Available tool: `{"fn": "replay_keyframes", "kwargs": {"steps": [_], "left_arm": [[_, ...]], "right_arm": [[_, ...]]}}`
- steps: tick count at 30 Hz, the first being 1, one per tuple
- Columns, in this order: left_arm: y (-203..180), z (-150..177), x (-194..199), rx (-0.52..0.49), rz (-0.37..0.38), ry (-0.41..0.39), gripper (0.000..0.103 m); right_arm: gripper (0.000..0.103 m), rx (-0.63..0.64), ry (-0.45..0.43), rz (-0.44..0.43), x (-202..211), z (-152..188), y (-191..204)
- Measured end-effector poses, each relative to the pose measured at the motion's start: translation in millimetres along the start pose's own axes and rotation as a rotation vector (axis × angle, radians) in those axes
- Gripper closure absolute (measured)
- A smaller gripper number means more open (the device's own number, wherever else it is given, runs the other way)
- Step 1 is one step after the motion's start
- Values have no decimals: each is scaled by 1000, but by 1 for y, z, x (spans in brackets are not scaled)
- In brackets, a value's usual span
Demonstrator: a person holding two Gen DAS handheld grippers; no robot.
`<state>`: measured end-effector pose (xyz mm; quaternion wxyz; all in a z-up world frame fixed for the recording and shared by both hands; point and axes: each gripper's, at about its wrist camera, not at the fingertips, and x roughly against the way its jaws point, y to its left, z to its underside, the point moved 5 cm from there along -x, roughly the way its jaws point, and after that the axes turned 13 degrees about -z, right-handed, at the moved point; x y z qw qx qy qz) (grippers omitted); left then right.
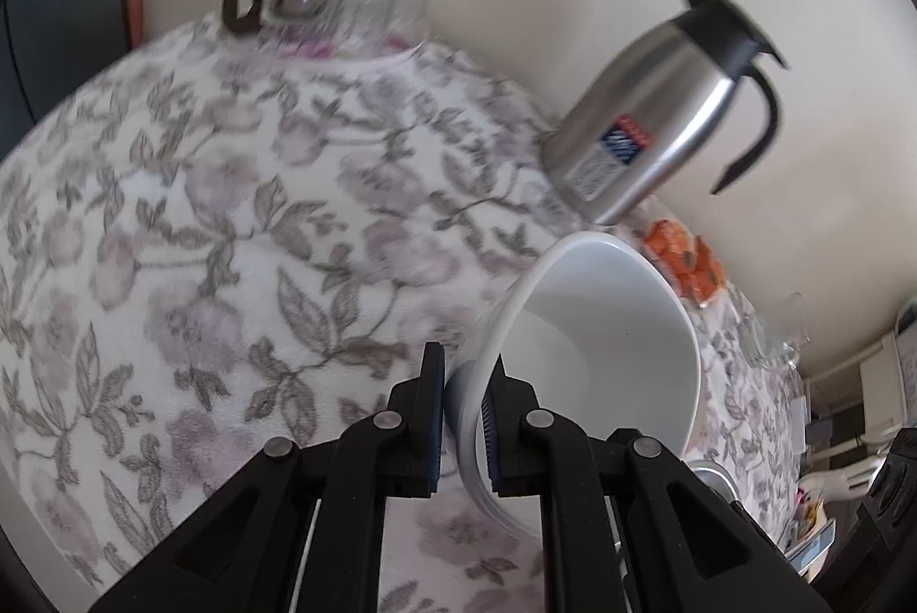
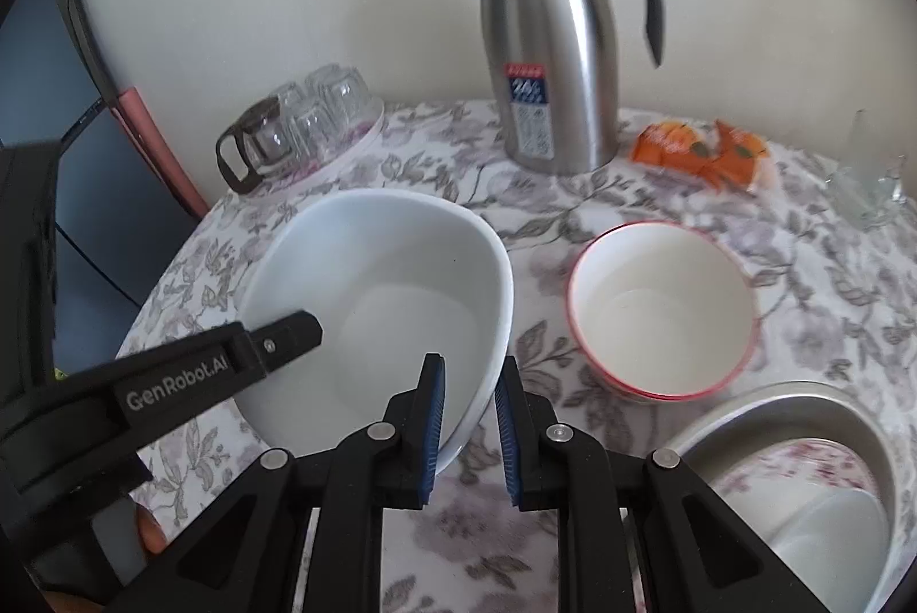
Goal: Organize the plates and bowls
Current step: 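Lift the square bowl and carry it over the steel basin with both tools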
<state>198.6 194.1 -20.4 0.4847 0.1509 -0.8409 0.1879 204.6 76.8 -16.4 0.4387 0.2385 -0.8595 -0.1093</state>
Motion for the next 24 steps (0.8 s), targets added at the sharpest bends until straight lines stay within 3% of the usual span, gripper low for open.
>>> {"fn": "replay_keyframes", "kwargs": {"steps": [10,24], "left_arm": [[-56,11,47,-129,32,-75,91],[-117,49,87,-270,81,-110,91]], "right_arm": [[84,-48,-111,7,67,-1,-26],[83,-126,-214,45,138,21,-61]]}}
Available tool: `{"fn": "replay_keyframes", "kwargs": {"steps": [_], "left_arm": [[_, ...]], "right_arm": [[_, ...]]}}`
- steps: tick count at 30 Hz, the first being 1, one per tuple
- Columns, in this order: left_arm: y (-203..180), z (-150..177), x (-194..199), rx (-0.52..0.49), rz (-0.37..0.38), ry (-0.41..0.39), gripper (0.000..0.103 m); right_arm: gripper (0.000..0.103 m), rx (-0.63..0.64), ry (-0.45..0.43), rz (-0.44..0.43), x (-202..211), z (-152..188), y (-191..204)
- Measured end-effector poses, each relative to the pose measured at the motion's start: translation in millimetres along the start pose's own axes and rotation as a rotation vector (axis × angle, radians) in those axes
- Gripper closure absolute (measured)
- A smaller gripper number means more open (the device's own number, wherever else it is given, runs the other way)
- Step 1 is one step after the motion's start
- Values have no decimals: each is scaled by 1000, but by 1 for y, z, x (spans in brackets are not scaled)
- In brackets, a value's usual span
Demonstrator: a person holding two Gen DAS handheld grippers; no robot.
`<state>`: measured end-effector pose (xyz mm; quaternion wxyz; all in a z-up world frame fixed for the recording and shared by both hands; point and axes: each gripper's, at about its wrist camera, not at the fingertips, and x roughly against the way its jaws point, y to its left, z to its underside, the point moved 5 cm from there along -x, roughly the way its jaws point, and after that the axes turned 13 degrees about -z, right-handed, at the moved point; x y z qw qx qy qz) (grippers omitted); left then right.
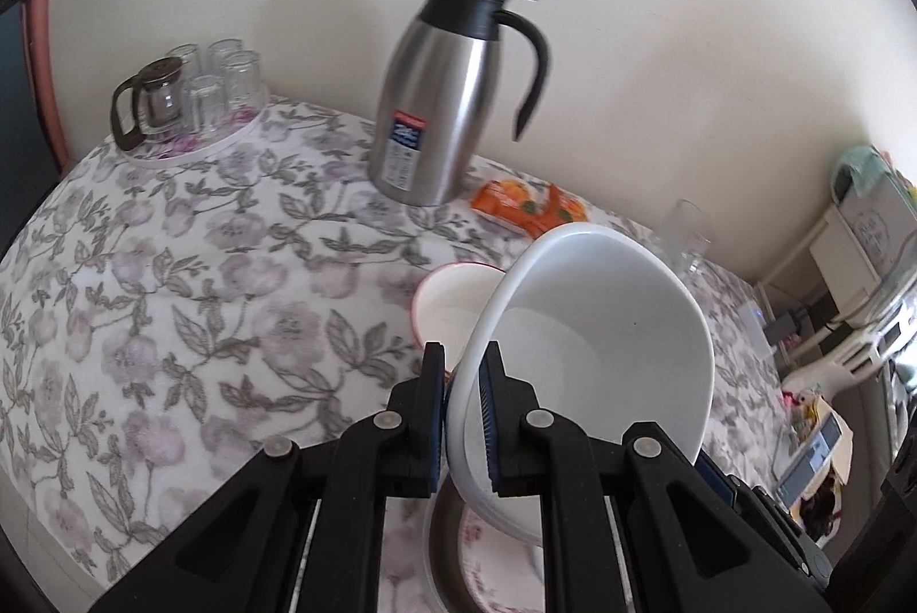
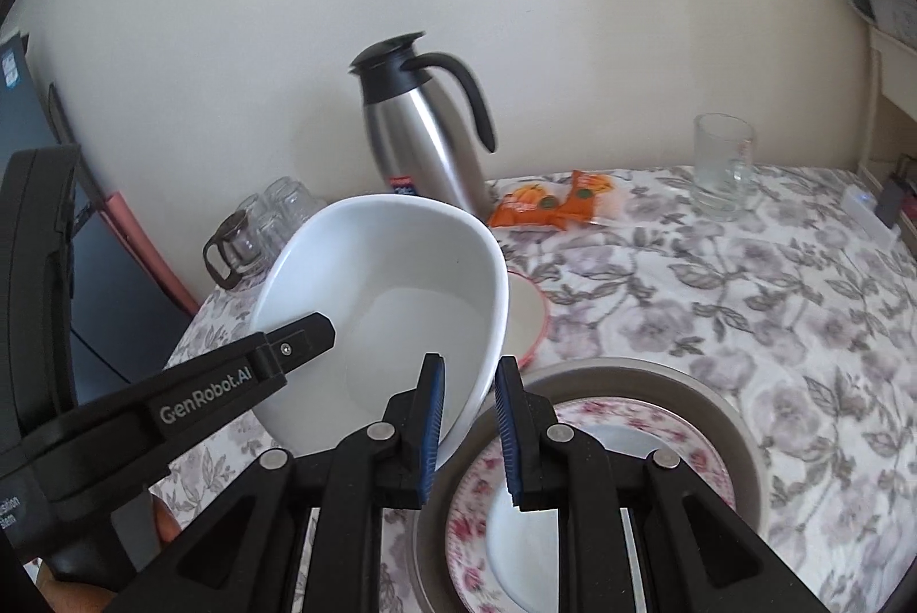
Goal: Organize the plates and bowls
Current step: 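Lift the square bowl and carry it over the steel basin with both tools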
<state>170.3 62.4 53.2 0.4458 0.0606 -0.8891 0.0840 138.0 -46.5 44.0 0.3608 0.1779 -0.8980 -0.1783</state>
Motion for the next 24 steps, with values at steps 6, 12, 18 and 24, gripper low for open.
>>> {"fn": "replay_keyframes", "kwargs": {"steps": [6,12,18,24], "left_arm": [[-26,13,11,-42,0,-5,91],[-52,25,21,-83,10,-7,91],[-71,39,22,-115,23,21,91],[-76,50,20,-123,25,51,91]], "right_arm": [[83,-25,-22,14,21,7,-18],[83,-44,-33,45,42,16,-39],[83,-73,-26,69,54,23,-56],[83,-77,-2,71,56,31,-64]]}}
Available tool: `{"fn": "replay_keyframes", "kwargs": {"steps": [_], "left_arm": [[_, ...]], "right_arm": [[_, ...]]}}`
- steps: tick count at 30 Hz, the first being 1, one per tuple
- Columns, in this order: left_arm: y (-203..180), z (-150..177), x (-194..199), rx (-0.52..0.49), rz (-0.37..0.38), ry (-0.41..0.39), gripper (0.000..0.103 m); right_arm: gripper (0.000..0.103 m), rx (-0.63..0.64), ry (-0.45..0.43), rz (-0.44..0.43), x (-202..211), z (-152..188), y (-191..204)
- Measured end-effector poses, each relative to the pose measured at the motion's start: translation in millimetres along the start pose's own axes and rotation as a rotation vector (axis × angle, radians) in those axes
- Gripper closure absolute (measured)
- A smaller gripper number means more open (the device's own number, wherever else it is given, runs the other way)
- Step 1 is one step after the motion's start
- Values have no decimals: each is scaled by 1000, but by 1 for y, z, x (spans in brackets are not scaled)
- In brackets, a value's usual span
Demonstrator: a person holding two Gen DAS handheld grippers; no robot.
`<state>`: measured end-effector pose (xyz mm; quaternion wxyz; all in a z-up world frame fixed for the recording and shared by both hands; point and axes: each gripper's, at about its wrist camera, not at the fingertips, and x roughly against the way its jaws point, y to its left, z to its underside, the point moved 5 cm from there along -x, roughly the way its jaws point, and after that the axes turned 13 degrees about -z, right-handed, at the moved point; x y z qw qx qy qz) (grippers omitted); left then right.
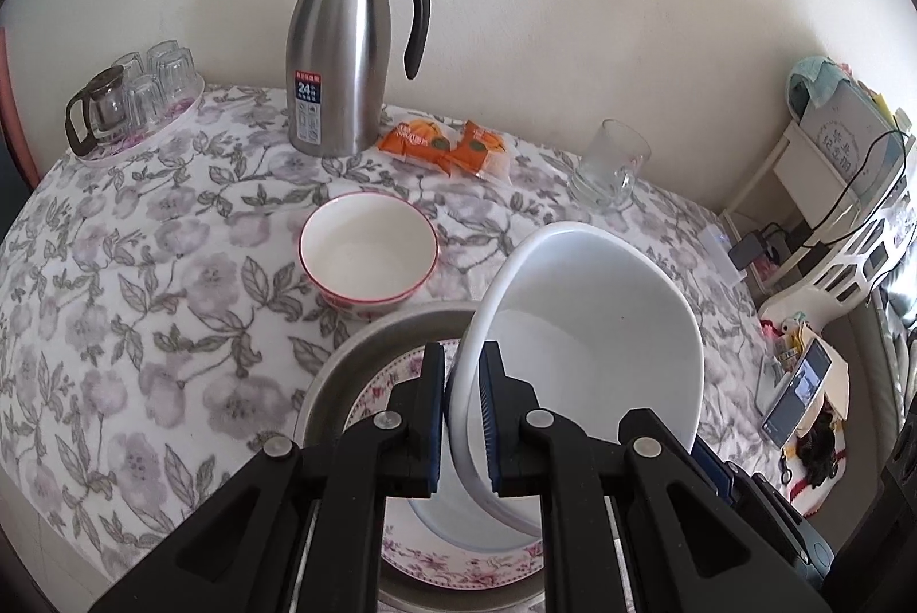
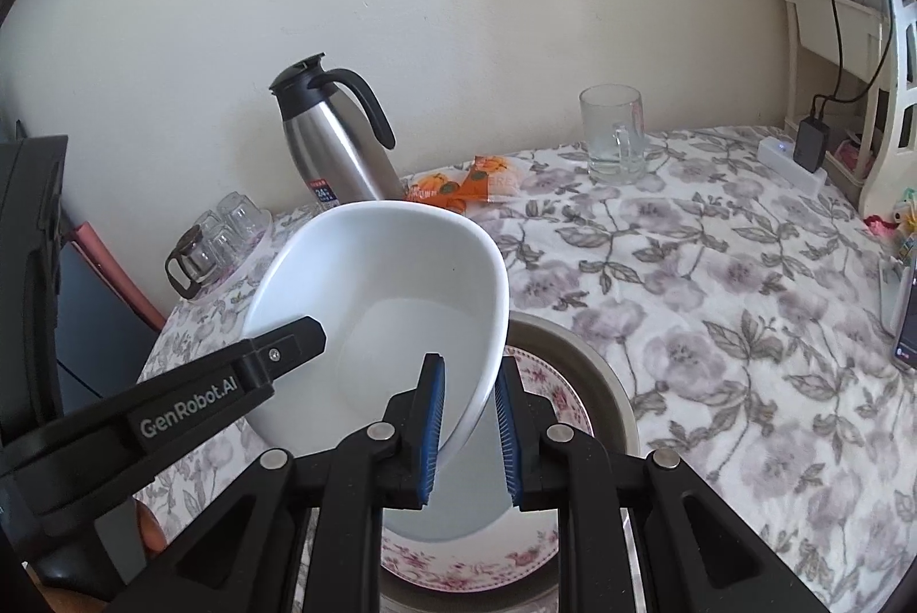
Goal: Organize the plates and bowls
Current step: 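Lift the square bowl and carry it over the steel basin with both tools, then lower the square bowl into the large white bowl with both tools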
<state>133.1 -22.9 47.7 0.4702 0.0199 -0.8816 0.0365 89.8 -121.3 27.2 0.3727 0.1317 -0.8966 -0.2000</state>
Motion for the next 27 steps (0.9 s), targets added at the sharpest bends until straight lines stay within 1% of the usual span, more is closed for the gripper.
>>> {"fn": "replay_keyframes", "kwargs": {"steps": [4,10,18,24,27], "left_arm": [[1,5,-3,7,2,20,91],[5,19,-19,21,4,92,91],[4,29,-29,22,7,140,91],[7,34,-40,63,46,203,91],[9,35,-43,70,49,217,91]], "right_arm": [[83,-3,23,4,-3,7,-3],[83,-12,54,14,-9,15,-6],[83,-31,80,20,-14,20,-14],[83,-54,106,27,-19,25,-20],[82,-56,118,28,-22,27,-20]]}}
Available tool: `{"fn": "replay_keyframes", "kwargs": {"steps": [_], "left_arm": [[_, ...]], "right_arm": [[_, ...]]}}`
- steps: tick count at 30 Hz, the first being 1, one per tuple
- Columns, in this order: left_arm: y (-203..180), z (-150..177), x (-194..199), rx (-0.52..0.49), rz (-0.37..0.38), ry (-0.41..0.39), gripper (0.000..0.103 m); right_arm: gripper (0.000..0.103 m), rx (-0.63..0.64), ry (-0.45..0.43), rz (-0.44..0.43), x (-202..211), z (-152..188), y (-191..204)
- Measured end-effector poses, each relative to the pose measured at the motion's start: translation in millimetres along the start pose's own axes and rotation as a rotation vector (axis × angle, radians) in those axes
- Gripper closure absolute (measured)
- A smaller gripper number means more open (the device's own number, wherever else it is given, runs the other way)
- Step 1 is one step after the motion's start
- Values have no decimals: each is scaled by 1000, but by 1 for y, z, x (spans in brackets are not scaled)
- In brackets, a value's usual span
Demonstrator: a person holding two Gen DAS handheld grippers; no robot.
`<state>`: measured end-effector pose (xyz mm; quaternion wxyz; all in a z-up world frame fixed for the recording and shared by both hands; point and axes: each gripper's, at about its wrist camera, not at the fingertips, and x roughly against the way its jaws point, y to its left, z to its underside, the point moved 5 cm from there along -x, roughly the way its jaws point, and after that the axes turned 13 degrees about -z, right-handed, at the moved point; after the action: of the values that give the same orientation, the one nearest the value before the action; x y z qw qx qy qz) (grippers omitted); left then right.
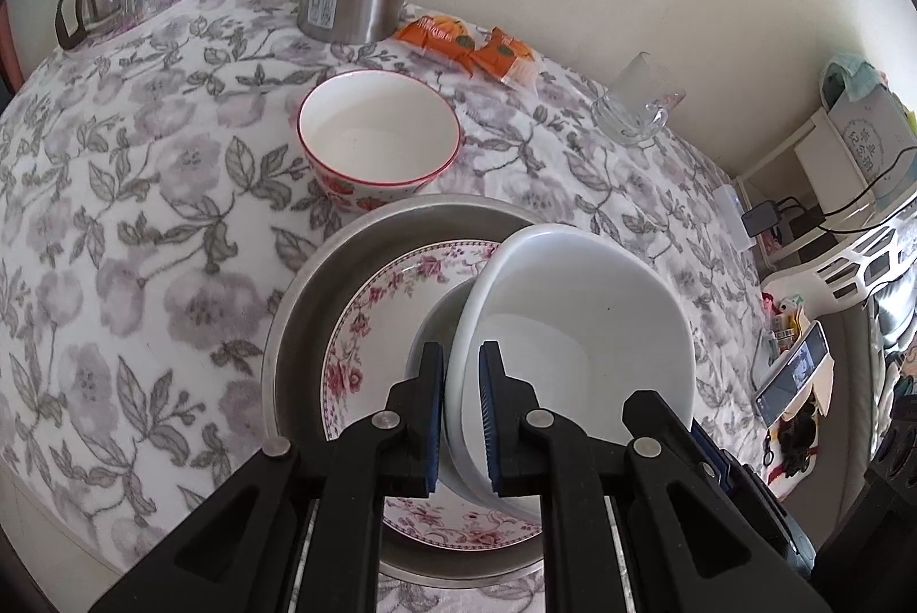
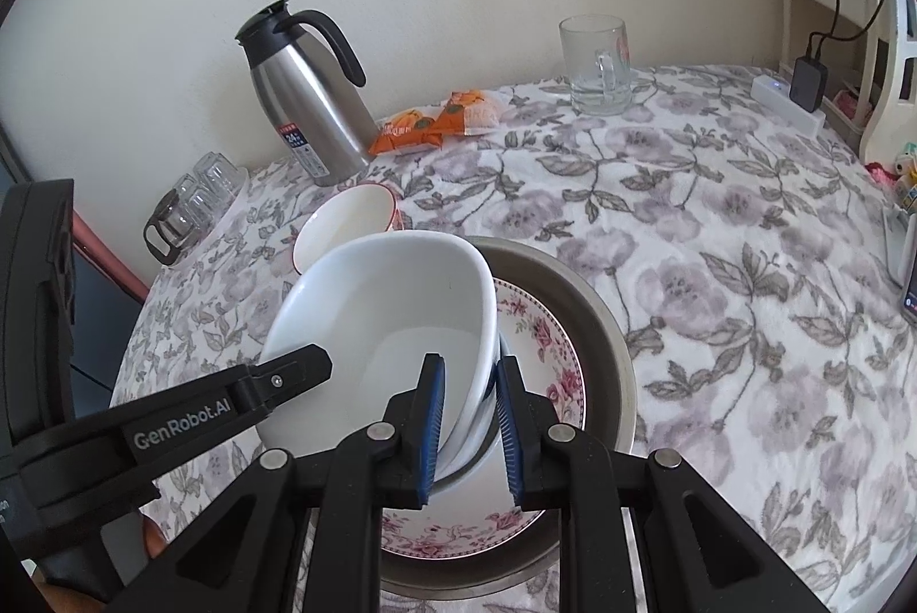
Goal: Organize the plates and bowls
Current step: 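Lower the square bowl into the large white bowl with both tools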
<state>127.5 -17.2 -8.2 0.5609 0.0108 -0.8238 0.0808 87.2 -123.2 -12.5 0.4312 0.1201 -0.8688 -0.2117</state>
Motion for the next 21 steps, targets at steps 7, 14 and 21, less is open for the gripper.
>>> {"fn": "replay_keyframes", "kwargs": {"steps": [7,14,21], "left_arm": [[6,-2,-1,22,8,10,91],[8,-3,-2,29,7,16,91],[6,-1,-6,23,-2,20,91]], "right_arm": [[82,4,21,0,-4,3,1],[82,-3,36,4,-8,5,0],[82,-2,36,1,-9,5,0]]}}
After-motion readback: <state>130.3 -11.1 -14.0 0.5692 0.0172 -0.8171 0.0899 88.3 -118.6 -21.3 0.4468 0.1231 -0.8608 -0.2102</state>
